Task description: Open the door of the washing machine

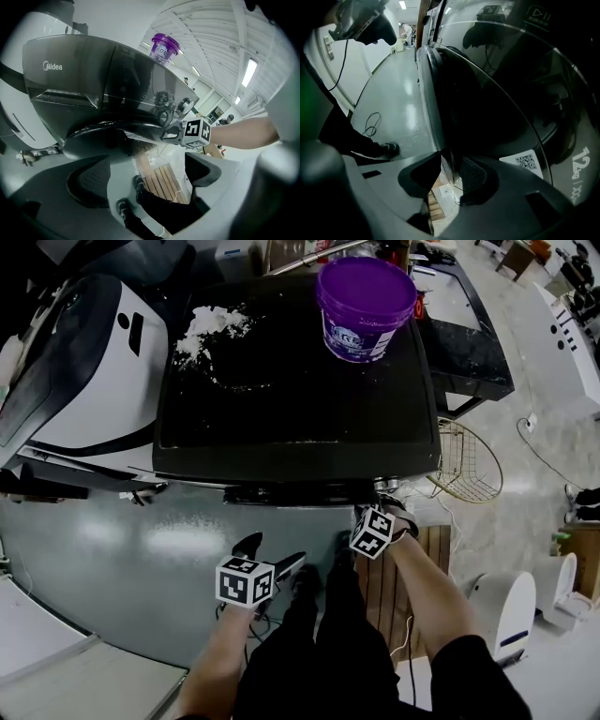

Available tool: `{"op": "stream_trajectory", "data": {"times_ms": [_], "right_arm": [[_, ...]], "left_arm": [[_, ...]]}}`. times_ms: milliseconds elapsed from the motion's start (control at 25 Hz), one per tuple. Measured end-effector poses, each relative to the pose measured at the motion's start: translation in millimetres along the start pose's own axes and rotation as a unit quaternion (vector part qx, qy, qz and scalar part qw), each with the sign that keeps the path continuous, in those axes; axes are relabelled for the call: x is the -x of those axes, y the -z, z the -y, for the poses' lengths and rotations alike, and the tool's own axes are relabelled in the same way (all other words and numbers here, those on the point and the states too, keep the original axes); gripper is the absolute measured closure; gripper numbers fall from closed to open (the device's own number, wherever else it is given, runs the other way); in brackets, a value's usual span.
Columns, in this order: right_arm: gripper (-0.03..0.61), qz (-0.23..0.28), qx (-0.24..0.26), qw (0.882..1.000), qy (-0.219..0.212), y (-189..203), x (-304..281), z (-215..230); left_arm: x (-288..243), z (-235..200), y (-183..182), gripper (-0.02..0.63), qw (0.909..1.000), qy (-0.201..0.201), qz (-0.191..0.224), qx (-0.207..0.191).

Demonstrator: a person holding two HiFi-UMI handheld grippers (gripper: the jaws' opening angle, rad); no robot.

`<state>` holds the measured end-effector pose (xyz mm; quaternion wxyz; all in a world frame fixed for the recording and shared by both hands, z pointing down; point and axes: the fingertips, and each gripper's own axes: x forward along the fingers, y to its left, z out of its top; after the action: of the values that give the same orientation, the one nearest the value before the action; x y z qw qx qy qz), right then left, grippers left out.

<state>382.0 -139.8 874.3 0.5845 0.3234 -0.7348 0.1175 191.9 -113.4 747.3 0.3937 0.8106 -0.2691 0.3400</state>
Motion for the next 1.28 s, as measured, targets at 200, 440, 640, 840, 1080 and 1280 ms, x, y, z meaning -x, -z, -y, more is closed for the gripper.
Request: {"op": "stream_trajectory", "data": {"times_ms": [200, 440, 640, 840, 1080, 1280], "right_arm": [[0.458, -0.022, -0.053, 0.998, -0.009, 3.2, 2.3, -0.1], [0.484, -0.054, 0.011, 0.995, -0.078, 13.4, 13.6, -38.6], [0.476, -0.007, -0.046, 0.995, -0.088, 16.3, 25.7, -109.8], [0.469, 0.017, -0.116, 0.992, -0.054, 16.1, 30.7, -119.8], [0.466, 0.056, -0.144, 0.981, -0.114, 17.7, 47.0, -157.4], [0.453, 0.071, -0.178, 0.968, -0.161, 31.8, 68.9, -178.1]], "left_arm": [[12.8, 3.6, 1.6, 0.091, 0.9999, 0.005, 0.009, -0.008], [27.1, -8.6, 17.5, 0.091, 0.9999, 0.002, 0.014, -0.008], [31.1, -11.2, 34.7, 0.091, 0.9998, -0.003, 0.008, 0.017], [17.2, 6.2, 49.9, 0.092, 0.9996, -0.011, 0.004, 0.024], [8.1, 18.7, 59.4, 0.277, 0.9992, -0.038, 0.012, 0.01], [9.6, 20.1, 70.9, 0.364, 0.9978, -0.063, 0.012, 0.014]]}}
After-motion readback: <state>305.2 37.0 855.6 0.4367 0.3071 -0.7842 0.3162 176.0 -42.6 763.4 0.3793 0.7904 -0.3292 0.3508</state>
